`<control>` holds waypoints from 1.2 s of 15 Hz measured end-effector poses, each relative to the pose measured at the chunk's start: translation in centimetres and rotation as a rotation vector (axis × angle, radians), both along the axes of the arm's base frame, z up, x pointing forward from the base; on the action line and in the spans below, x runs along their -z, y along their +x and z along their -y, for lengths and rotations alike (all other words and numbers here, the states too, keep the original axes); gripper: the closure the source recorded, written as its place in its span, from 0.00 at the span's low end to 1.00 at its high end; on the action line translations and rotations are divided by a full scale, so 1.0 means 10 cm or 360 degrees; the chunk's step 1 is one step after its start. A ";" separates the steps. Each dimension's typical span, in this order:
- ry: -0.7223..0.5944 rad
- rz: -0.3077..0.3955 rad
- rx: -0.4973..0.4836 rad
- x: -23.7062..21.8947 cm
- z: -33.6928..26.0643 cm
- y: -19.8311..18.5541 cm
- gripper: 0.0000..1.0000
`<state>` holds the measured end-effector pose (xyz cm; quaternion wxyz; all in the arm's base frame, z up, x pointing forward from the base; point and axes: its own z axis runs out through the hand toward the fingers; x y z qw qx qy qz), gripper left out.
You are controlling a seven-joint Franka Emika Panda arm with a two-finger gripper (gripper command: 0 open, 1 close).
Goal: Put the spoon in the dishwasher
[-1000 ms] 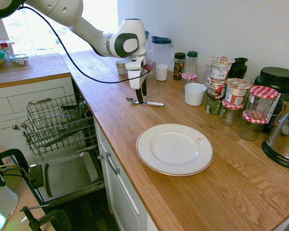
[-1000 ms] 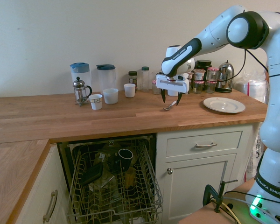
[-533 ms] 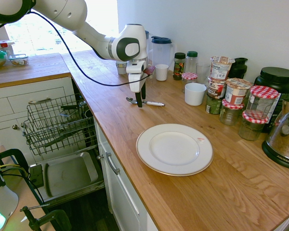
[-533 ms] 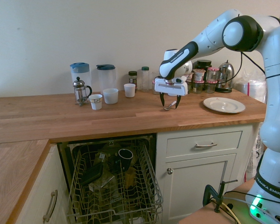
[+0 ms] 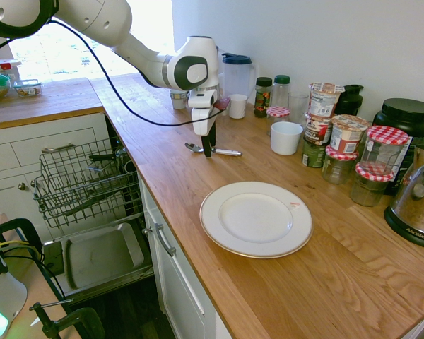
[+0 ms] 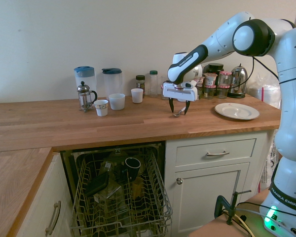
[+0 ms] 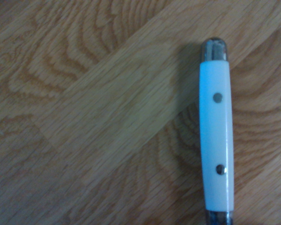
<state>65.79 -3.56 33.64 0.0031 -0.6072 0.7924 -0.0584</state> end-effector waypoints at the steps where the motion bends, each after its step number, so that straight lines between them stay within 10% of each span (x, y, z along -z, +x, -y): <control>1: 0.0000 0.0000 0.0000 0.00 0.00 0.00 1.00; 18: 0.0055 0.0030 -0.0043 -0.03 0.06 -0.12 1.00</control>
